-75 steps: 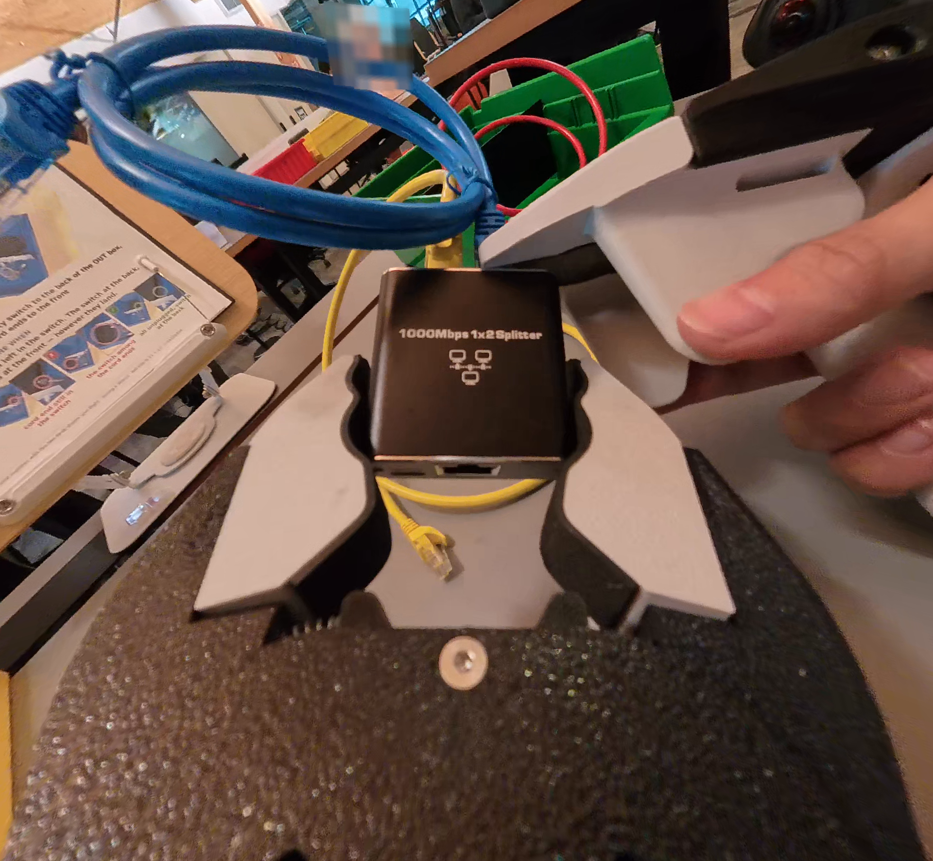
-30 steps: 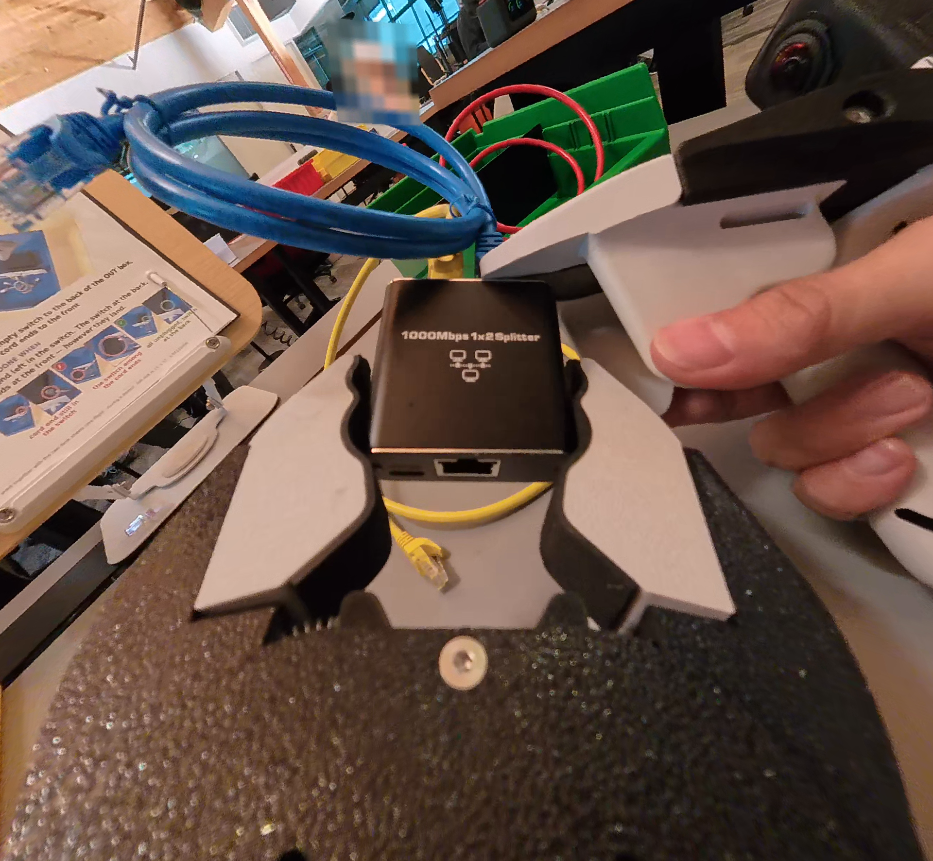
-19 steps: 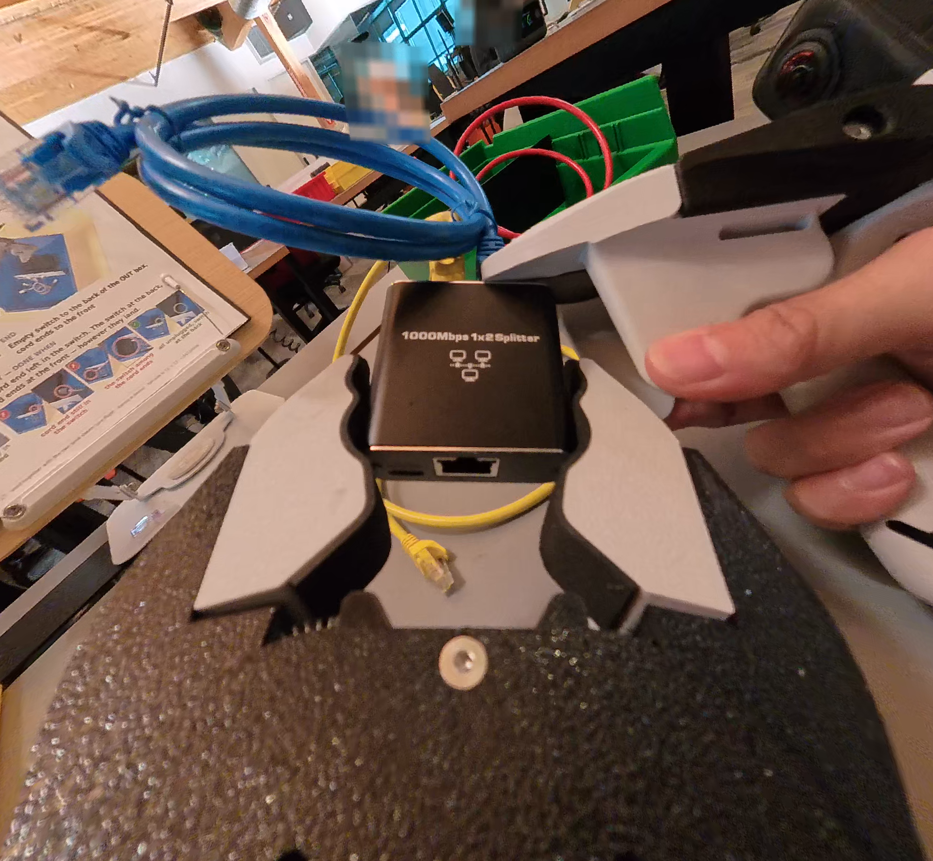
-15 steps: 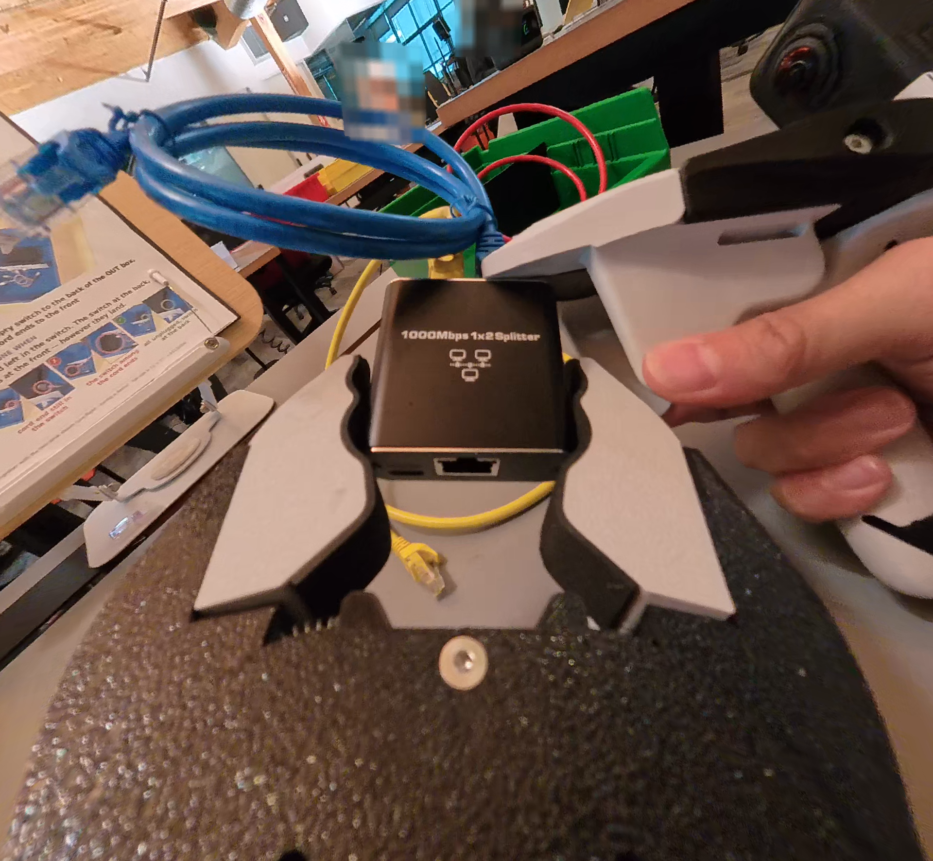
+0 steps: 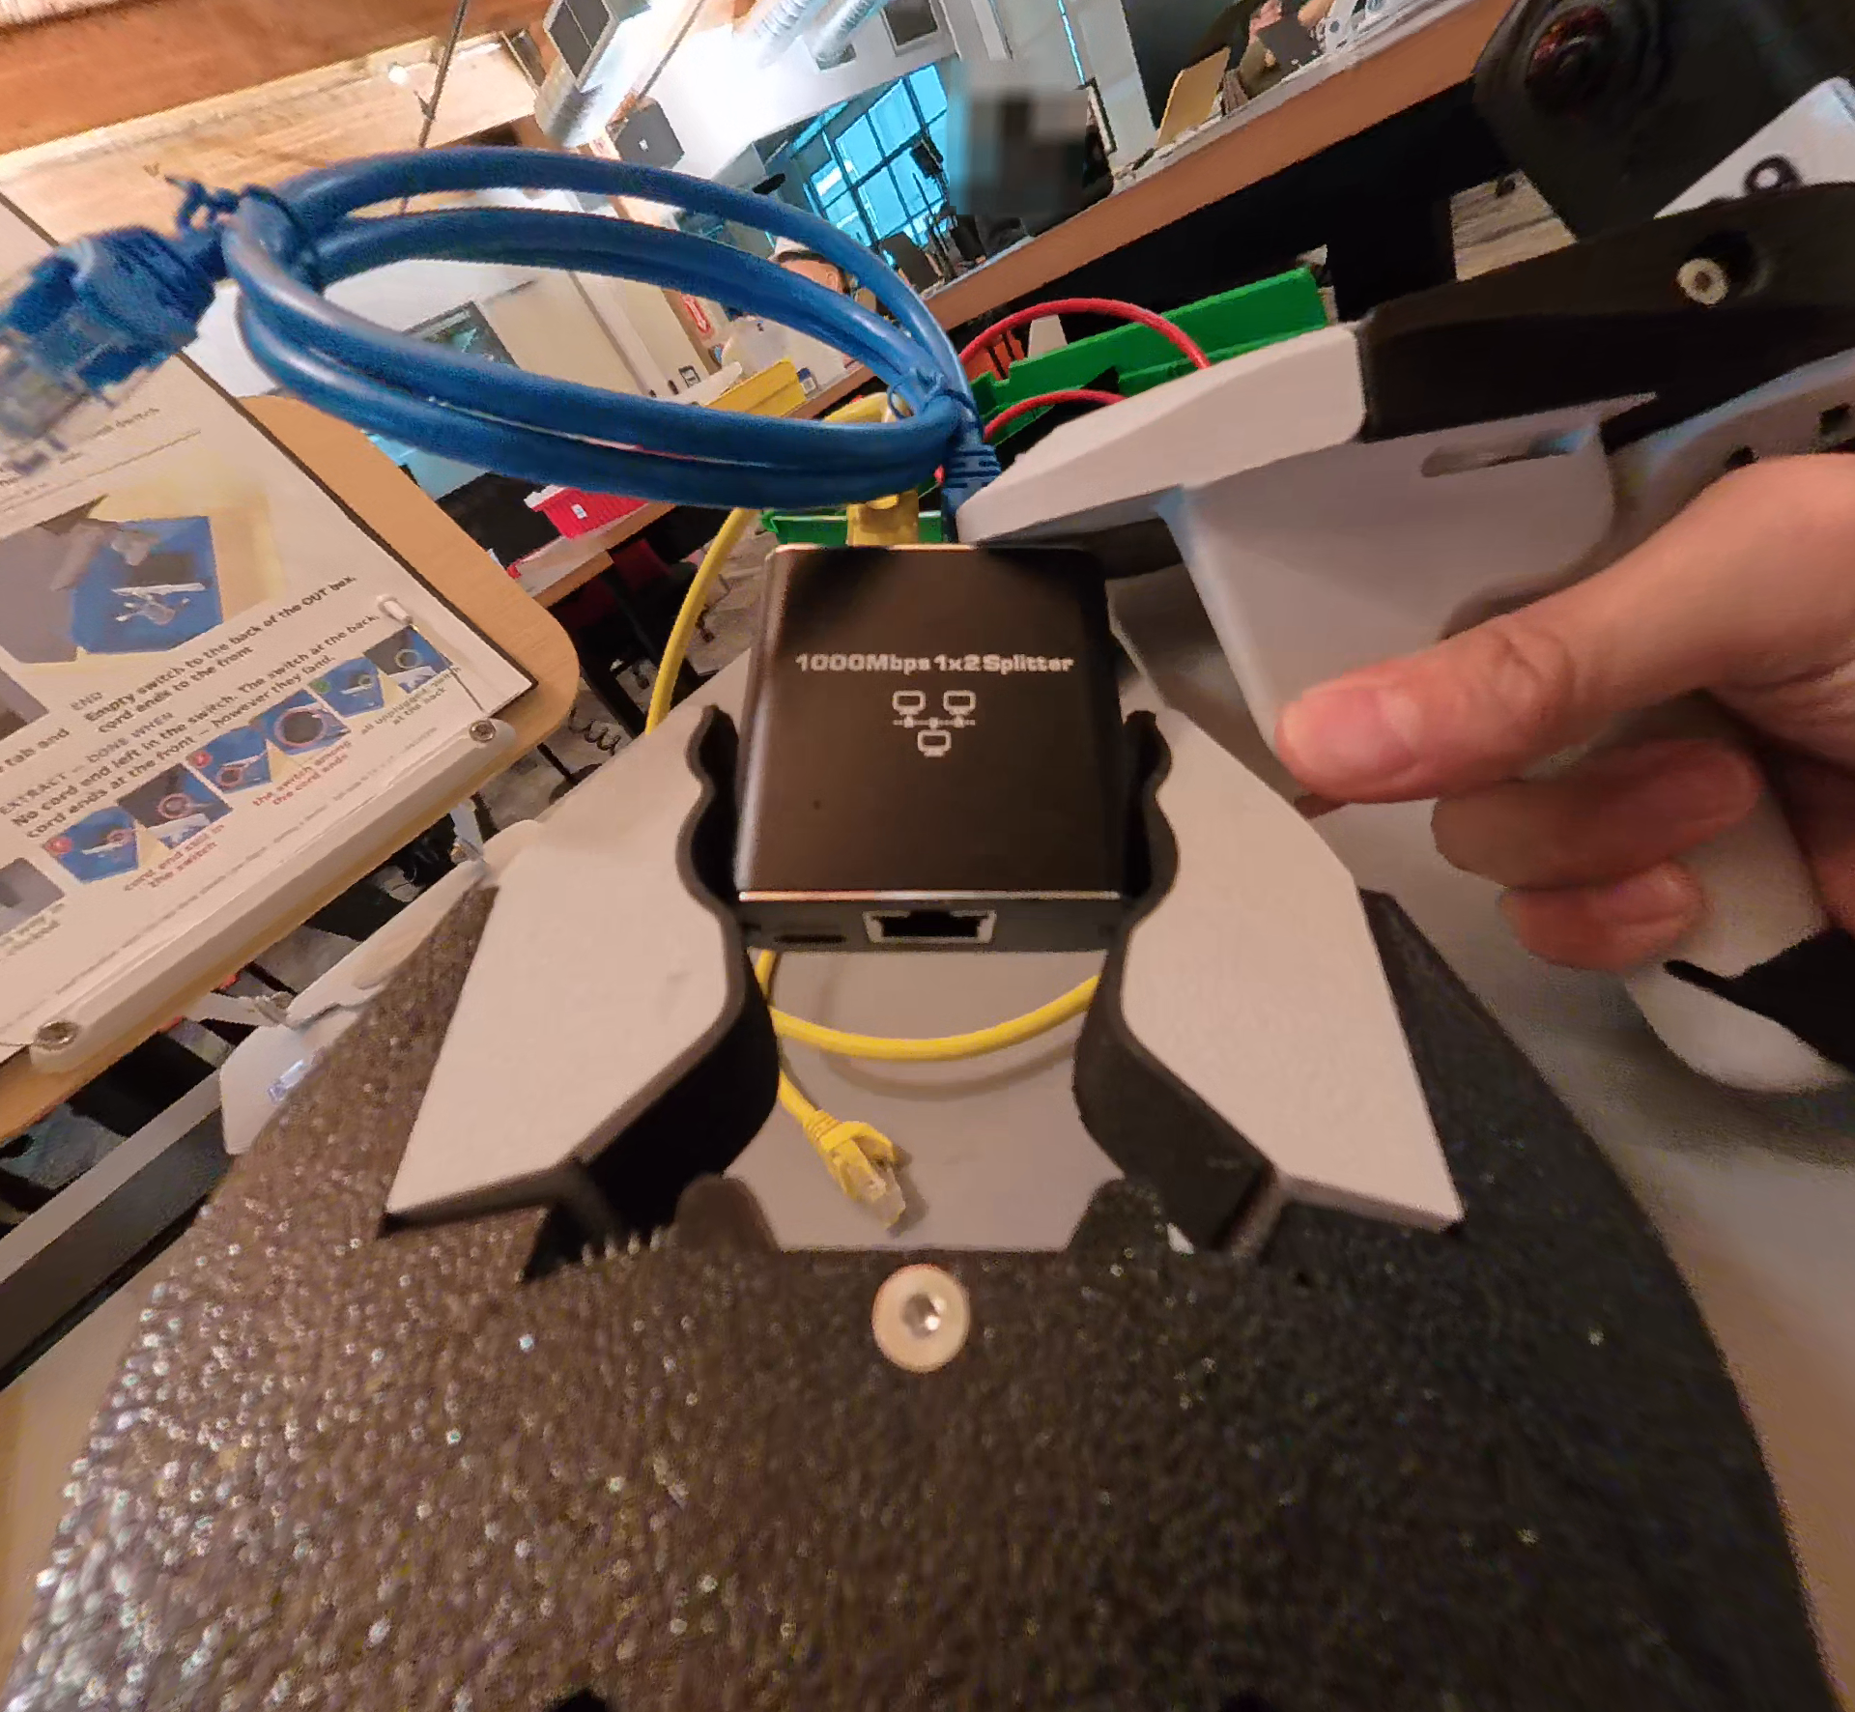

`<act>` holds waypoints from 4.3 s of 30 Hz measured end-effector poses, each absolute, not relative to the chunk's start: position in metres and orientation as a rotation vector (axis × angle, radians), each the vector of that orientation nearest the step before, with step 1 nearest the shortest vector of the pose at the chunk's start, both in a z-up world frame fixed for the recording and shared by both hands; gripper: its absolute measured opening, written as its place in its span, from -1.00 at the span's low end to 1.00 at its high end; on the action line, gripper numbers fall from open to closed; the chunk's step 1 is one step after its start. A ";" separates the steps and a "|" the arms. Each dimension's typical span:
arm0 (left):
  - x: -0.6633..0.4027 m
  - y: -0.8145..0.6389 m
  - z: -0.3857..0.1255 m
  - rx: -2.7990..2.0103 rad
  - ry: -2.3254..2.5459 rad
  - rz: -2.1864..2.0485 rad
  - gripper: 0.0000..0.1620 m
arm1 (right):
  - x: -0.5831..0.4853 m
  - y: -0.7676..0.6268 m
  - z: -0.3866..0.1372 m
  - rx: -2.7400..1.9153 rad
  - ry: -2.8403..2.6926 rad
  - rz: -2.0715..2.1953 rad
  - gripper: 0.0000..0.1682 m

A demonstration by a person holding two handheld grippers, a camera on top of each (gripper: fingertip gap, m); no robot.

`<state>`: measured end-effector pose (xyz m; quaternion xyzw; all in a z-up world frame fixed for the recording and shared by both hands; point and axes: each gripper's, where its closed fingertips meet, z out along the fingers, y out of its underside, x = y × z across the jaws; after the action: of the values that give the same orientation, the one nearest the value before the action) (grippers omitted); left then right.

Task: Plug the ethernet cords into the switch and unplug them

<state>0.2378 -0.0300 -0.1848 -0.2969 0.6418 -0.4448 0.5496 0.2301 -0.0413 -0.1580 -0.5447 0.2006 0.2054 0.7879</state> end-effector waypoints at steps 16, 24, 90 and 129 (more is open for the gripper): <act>0.235 -0.021 -0.178 -0.701 1.496 -1.025 -0.07 | 0.224 -0.035 -0.149 -1.306 0.291 0.312 -0.84; 0.236 -0.023 -0.183 -0.771 1.529 -1.121 -0.08 | 0.227 -0.034 -0.152 -1.381 0.244 0.238 -0.85; 0.214 -0.035 -0.151 -0.868 1.418 -1.937 -0.08 | 0.218 -0.052 -0.121 -1.265 0.426 0.378 -0.69; 0.194 -0.037 -0.128 -0.836 1.279 -2.564 -0.09 | 0.194 -0.032 -0.106 -1.225 0.518 0.446 -0.44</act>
<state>0.1942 -0.0369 -0.1277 -0.2793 0.4272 -0.8563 0.0785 0.1943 -0.0316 -0.1061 -0.5635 0.2383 0.2051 0.7640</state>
